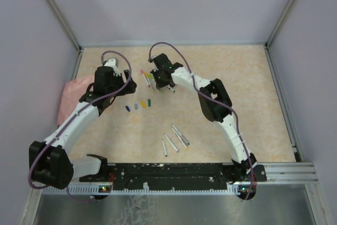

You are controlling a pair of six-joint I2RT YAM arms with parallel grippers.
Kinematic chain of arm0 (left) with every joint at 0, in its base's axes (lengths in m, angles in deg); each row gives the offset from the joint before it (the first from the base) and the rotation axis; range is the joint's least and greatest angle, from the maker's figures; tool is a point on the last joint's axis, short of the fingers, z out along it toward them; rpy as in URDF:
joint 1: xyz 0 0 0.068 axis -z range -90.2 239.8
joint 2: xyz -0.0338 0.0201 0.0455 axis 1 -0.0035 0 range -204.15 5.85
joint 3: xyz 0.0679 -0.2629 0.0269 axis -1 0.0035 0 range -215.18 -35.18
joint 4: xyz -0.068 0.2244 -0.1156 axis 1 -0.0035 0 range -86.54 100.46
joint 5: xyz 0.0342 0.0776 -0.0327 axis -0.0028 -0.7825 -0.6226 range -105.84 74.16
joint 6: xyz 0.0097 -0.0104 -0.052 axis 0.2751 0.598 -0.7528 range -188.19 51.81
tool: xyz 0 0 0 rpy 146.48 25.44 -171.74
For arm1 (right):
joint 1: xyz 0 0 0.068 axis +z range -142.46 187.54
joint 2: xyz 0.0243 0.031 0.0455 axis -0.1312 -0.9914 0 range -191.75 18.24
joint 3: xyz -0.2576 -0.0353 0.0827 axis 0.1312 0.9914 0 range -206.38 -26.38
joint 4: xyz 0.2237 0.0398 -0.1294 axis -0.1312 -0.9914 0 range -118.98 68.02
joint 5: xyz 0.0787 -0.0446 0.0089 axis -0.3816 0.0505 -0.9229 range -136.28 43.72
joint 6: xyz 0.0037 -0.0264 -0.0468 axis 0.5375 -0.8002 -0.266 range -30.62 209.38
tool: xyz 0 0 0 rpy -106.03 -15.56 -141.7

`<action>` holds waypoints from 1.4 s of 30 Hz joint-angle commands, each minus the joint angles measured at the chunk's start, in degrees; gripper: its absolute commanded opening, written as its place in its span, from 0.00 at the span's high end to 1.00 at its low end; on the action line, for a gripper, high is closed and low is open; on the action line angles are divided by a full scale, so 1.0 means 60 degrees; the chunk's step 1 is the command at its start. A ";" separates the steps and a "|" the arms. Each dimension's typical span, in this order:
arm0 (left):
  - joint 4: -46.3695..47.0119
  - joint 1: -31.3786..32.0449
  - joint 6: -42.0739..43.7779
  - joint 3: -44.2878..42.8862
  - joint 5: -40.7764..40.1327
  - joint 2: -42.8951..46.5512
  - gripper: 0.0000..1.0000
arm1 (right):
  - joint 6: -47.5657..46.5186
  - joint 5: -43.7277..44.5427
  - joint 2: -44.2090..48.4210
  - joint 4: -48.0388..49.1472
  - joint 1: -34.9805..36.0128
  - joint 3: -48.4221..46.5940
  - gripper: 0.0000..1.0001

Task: Open the pen caps
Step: Pick up the pen from the center of the board, then open the pen cap from the pen.

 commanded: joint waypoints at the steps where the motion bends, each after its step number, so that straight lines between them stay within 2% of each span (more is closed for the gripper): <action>1: -0.0001 -0.0042 0.0092 -0.0457 0.0238 -0.0017 0.15 | 0.0315 -0.0101 0.1306 0.0932 -0.0049 0.0479 1.00; 8: 0.0004 -0.0057 -0.0024 -0.0646 0.0826 -0.0099 0.15 | 0.0833 -0.0781 0.2386 0.2067 -0.0211 0.1732 1.00; 12: 0.0325 -0.0097 -0.0372 -0.0717 0.1856 -0.0210 0.14 | 0.1352 -0.1767 0.3397 0.3345 -0.0411 0.3300 1.00; 17: 0.1639 -0.0449 -0.1468 -0.0558 0.4299 -0.0505 0.14 | 0.2710 -0.3720 0.5143 0.5992 -0.0807 0.6049 1.00; 23: 0.3132 -0.0626 -0.2904 -0.0432 0.5615 -0.1132 0.14 | 0.4061 -0.4780 0.6517 0.8520 -0.1074 0.8641 1.00; 25: 0.4052 -0.0628 -0.3370 -0.0287 0.6289 -0.1455 0.14 | 0.4414 -0.5012 0.6828 0.9147 -0.1149 0.9219 1.00; 30: 0.5770 -0.0593 -0.4926 -0.0212 0.7428 -0.2533 0.13 | 0.4881 -0.5314 0.7289 1.0025 -0.1246 1.0009 1.00; 38: 0.4844 -0.0267 -0.4496 -0.0994 0.7045 -0.3239 0.14 | 0.5245 -0.5586 0.7578 1.0611 -0.1241 1.0294 1.00; 42: 0.4869 -0.0252 -0.4507 -0.1016 0.7068 -0.3412 0.19 | 0.5428 -0.5755 0.7532 1.0831 -0.1234 1.0305 1.00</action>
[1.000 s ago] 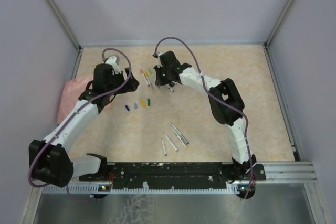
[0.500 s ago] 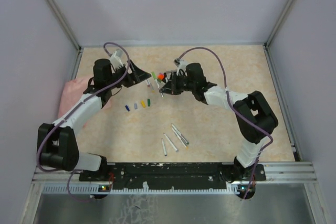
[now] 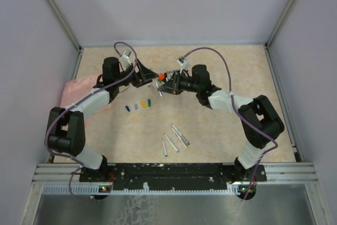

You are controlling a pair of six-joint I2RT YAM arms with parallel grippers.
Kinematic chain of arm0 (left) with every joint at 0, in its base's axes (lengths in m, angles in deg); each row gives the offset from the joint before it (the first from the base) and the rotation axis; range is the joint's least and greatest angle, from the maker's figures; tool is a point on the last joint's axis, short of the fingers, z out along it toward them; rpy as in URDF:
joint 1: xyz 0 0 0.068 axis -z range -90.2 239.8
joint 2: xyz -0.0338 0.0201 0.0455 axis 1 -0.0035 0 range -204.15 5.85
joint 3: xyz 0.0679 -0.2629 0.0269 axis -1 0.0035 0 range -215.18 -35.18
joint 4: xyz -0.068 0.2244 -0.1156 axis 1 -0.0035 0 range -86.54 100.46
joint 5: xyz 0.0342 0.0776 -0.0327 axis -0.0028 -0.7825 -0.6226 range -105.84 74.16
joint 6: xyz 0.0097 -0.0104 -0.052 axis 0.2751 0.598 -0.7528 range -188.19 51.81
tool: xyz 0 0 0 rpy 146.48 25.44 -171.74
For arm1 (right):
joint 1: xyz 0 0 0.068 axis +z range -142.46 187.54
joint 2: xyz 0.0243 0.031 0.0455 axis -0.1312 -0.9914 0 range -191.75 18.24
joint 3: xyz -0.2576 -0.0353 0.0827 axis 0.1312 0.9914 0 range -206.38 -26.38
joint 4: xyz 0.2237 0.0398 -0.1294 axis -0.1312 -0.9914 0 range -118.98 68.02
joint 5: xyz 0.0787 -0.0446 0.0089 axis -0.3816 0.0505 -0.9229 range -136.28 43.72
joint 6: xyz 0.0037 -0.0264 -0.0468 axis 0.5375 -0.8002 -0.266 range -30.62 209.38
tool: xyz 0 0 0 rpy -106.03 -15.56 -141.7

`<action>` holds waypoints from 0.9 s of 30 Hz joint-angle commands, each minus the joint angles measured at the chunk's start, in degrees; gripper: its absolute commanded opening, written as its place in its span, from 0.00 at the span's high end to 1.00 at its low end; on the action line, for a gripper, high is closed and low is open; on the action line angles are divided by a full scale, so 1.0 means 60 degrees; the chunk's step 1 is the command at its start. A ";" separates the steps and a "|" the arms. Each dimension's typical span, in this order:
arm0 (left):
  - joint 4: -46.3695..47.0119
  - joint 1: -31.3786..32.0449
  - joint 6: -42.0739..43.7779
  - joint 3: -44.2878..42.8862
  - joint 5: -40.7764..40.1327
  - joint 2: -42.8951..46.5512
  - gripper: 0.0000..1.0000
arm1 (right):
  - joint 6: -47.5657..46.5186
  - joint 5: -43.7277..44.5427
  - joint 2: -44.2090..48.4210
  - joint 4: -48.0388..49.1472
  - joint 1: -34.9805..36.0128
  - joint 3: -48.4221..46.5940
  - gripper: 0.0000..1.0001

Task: Open the pen caps
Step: Open the pen cap from the pen.

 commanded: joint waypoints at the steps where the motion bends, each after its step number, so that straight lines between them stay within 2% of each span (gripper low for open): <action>1: 0.0208 0.0054 -0.0008 -0.0352 0.0204 -0.0173 0.20 | 0.0264 -0.0337 0.0469 0.0993 -0.0075 -0.0047 1.00; 5: 0.0210 0.0056 0.0060 -0.0433 0.0152 -0.0134 0.24 | 0.0246 -0.0407 0.0512 0.0915 -0.0029 0.0022 1.00; 9: 0.0195 0.0051 0.0109 -0.0473 0.0142 -0.0061 0.32 | 0.0166 -0.0389 0.0588 0.0783 0.0108 0.0110 1.00; 17: 0.0298 0.0070 0.0097 -0.0298 0.0356 0.0094 0.63 | 0.0136 -0.0285 0.0649 0.0681 0.0295 0.0204 1.00; 21: 0.0451 0.0071 0.0045 -0.0196 0.0553 0.0117 0.94 | 0.0010 -0.0275 0.0702 0.0481 0.0359 0.0143 1.00; 23: 0.0607 0.0070 0.0004 -0.0131 0.0643 0.0163 1.00 | 0.0010 -0.0282 0.0735 0.0453 0.0364 0.0138 1.00; 24: 0.0701 0.0070 -0.0018 -0.0076 0.0667 0.0205 1.00 | 0.0027 -0.0289 0.0761 0.0438 0.0364 0.0133 0.94; 27: 0.0998 0.0091 -0.0030 0.0076 0.0750 0.0403 1.00 | 0.0130 -0.0220 0.0911 0.0468 0.0363 0.0201 0.66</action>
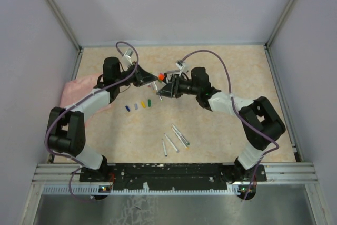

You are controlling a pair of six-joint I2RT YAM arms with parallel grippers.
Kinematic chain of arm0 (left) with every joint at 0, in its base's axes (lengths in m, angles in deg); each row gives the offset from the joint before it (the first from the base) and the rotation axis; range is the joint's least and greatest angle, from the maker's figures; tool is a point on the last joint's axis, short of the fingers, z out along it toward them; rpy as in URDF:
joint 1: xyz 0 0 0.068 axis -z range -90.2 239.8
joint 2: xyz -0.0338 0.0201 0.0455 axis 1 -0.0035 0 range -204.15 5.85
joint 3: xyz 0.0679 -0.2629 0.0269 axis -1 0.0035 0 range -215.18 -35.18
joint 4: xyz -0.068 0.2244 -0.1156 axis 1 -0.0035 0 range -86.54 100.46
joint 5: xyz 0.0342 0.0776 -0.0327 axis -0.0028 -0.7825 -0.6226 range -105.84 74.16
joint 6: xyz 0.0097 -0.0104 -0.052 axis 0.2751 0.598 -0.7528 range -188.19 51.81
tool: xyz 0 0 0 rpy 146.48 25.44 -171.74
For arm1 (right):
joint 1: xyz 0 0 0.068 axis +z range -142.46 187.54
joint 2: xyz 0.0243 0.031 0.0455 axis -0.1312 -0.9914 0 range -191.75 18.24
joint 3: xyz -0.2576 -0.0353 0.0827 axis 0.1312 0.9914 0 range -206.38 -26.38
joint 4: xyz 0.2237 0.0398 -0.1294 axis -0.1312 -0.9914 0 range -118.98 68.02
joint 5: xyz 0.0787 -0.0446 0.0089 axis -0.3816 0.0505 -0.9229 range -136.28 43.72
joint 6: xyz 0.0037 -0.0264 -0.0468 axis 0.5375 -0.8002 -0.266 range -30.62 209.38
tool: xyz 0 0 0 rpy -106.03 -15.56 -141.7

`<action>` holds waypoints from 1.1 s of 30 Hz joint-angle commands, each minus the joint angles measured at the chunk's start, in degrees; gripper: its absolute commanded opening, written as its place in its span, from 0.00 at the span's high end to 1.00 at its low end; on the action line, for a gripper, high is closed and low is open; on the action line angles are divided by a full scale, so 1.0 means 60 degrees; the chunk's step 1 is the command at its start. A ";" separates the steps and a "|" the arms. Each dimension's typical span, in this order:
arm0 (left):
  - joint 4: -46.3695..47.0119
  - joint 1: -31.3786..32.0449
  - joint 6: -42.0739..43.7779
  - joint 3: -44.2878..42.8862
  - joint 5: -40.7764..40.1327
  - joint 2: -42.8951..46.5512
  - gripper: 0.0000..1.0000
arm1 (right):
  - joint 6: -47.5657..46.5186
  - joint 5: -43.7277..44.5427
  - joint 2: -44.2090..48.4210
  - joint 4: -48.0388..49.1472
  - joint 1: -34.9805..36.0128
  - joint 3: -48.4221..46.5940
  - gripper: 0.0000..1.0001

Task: Open the pen caps
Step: Open the pen cap from the pen.

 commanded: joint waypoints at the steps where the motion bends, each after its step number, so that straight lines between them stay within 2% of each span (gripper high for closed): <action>1: 0.0854 0.0036 0.0081 0.0227 0.0215 0.0528 1.00 | 0.0078 -0.0078 0.0785 0.0471 0.0119 -0.0056 0.59; 4: 0.1437 0.0100 -0.0109 0.0434 0.0386 0.0677 1.00 | 0.0222 -0.0086 0.0865 0.0491 0.0154 -0.0081 0.53; 12: 0.2390 0.0310 -0.0400 0.0690 0.0685 0.0800 1.00 | 0.0117 0.0035 0.0635 -0.0127 0.0493 -0.0610 0.55; 14: 0.2496 0.0315 -0.0420 0.0745 0.0725 0.0838 1.00 | 0.0107 0.0090 0.0625 -0.0212 0.0555 -0.0684 0.62; 16: 0.2553 0.0328 -0.0404 0.0805 0.0744 0.0881 1.00 | 0.0040 0.0121 0.0625 -0.0344 0.0601 -0.0774 0.74; 19: 0.2721 0.0317 -0.0418 0.0873 0.0790 0.0916 0.98 | -0.0042 0.0159 0.0671 -0.0493 0.0625 -0.0855 0.98; 20: 0.2774 0.0315 -0.0415 0.0873 0.0797 0.0938 0.92 | -0.0059 0.0180 0.0670 -0.0530 0.0639 -0.0858 1.00; 22: 0.2873 0.0287 -0.0437 0.0868 0.0784 0.1049 0.73 | -0.0080 0.0171 0.0717 -0.0535 0.0632 -0.0824 1.00; 26: 0.2677 0.0188 -0.0394 0.0863 0.0352 0.1493 0.51 | -0.0046 0.0109 0.0837 -0.0444 0.0646 -0.0640 1.00; 28: 0.2492 0.0123 -0.0414 0.0826 0.0234 0.1547 0.49 | -0.0042 0.0117 0.0887 -0.0406 0.0674 -0.0563 1.00; 33: 0.2242 0.0095 -0.0494 0.0765 0.0178 0.1548 0.50 | -0.0065 0.0051 0.0903 -0.0401 0.0745 -0.0577 1.00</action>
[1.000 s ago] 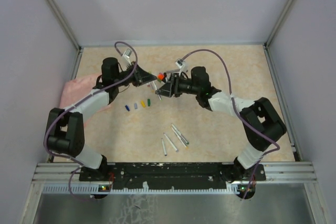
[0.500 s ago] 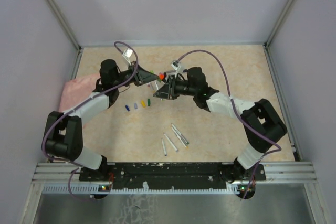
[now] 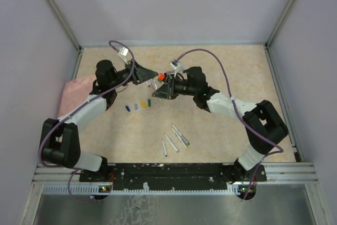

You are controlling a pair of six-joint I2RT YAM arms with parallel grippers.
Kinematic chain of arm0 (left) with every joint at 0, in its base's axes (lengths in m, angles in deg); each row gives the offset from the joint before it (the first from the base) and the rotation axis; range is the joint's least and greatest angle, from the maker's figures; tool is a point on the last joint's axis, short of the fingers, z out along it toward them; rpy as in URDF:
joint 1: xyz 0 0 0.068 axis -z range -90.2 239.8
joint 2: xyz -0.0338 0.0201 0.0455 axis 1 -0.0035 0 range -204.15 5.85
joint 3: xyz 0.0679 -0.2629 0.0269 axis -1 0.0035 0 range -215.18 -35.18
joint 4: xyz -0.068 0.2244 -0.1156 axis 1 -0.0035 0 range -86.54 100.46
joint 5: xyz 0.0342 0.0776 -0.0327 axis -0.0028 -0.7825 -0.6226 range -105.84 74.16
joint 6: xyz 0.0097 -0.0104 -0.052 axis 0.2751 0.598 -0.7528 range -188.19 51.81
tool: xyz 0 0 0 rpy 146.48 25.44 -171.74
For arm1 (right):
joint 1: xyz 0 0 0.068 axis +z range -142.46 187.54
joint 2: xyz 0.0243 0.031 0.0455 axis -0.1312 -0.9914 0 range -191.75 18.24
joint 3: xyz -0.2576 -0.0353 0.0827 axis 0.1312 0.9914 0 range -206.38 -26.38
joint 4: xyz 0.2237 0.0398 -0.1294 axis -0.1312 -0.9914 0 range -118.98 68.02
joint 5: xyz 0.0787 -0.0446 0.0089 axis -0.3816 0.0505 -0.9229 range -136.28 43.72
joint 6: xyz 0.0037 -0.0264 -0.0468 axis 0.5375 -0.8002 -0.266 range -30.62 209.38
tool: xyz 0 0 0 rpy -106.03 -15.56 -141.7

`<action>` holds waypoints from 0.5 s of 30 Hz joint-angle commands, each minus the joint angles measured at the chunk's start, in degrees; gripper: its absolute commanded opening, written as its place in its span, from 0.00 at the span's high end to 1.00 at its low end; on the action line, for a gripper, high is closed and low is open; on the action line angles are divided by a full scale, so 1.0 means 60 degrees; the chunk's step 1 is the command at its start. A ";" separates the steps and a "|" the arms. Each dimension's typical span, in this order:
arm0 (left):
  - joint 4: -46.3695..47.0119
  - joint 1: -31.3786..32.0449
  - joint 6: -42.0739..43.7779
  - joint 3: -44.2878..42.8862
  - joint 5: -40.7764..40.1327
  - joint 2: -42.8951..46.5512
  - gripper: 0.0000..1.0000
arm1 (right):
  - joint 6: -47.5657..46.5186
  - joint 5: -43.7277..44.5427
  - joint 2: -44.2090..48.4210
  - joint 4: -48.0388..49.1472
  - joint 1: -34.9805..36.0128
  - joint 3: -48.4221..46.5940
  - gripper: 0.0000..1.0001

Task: Open the pen caps
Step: Open the pen cap from the pen.

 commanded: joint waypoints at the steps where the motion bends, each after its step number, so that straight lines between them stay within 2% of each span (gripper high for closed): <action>1: -0.0061 -0.0061 0.0078 -0.0119 -0.0173 0.0241 0.51 | -0.0035 0.0008 0.0356 0.0202 0.0115 -0.0254 1.00; 6: -0.0227 -0.0061 0.0163 -0.0192 -0.0174 0.0241 0.62 | -0.0132 -0.0004 0.0317 0.0096 0.0186 -0.0342 1.00; 9: -0.0192 -0.0072 0.0153 -0.0202 -0.0105 0.0199 0.75 | -0.0206 0.0010 0.0294 0.0002 0.0208 -0.0394 1.00; 12: -0.0156 -0.0061 0.0163 -0.0220 -0.0095 0.0206 0.95 | -0.0262 0.0013 0.0294 -0.0113 0.0219 -0.0423 1.00; 13: -0.0147 -0.0069 0.0197 -0.0259 -0.0140 0.0231 0.99 | -0.0315 0.0011 0.0307 -0.0174 0.0226 -0.0441 1.00; 15: -0.0174 -0.0146 0.0256 -0.0434 -0.0244 0.0247 1.00 | -0.0494 0.0031 0.0355 -0.0394 0.0258 -0.0465 1.00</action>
